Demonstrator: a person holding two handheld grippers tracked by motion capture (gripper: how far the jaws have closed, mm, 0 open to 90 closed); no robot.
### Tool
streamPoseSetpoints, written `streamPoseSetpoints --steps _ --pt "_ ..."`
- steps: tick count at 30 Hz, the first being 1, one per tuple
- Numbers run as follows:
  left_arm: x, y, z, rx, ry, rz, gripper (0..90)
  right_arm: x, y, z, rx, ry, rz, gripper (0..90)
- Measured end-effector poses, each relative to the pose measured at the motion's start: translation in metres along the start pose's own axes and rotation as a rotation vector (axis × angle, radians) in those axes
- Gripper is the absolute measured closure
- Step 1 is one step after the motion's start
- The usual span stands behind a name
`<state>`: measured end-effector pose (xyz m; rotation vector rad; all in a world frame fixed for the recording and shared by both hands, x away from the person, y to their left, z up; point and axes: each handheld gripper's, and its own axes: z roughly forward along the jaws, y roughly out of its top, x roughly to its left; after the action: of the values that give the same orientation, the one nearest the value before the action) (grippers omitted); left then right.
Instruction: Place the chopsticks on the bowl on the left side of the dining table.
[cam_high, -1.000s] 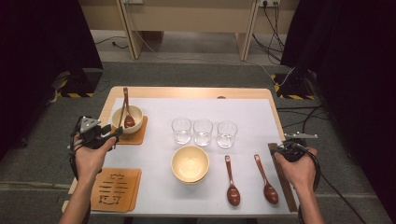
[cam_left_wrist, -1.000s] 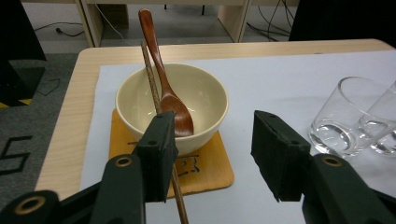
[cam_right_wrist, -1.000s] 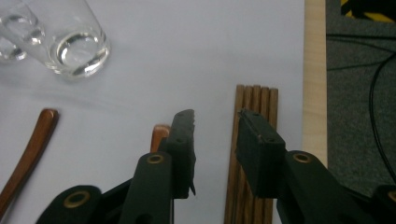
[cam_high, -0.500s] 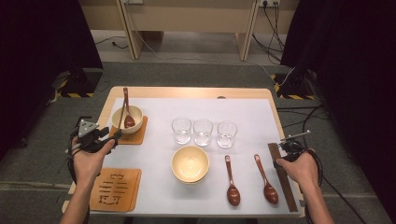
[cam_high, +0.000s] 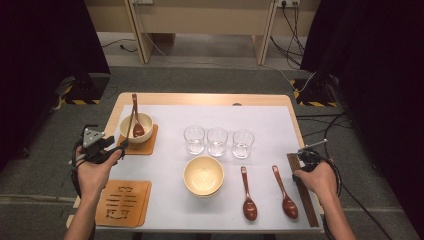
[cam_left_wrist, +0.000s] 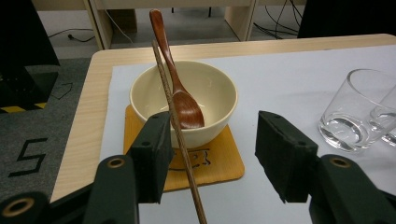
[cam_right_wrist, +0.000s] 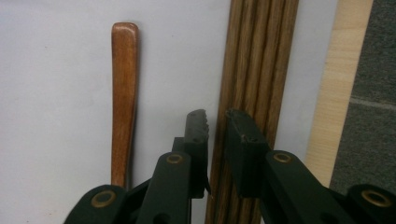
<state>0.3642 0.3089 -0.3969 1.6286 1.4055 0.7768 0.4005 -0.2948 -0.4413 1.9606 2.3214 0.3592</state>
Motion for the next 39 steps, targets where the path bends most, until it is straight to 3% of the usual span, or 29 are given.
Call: streamPoseSetpoints --steps 11,28,34,39 --pt "-0.001 0.000 -0.002 -0.009 0.000 0.002 45.6 0.009 0.006 0.007 0.039 -0.019 -0.016 78.2" --pt "-0.003 0.001 -0.003 -0.011 -0.002 0.004 45.8 0.013 0.010 0.008 0.167 -0.040 0.026 82.3" --pt "-0.004 0.000 -0.002 -0.005 -0.005 0.005 45.9 0.015 0.013 0.008 0.189 -0.067 0.062 85.5" --pt "-0.003 0.000 -0.002 -0.010 -0.005 0.006 45.8 0.015 0.014 0.005 0.175 -0.056 0.068 85.5"
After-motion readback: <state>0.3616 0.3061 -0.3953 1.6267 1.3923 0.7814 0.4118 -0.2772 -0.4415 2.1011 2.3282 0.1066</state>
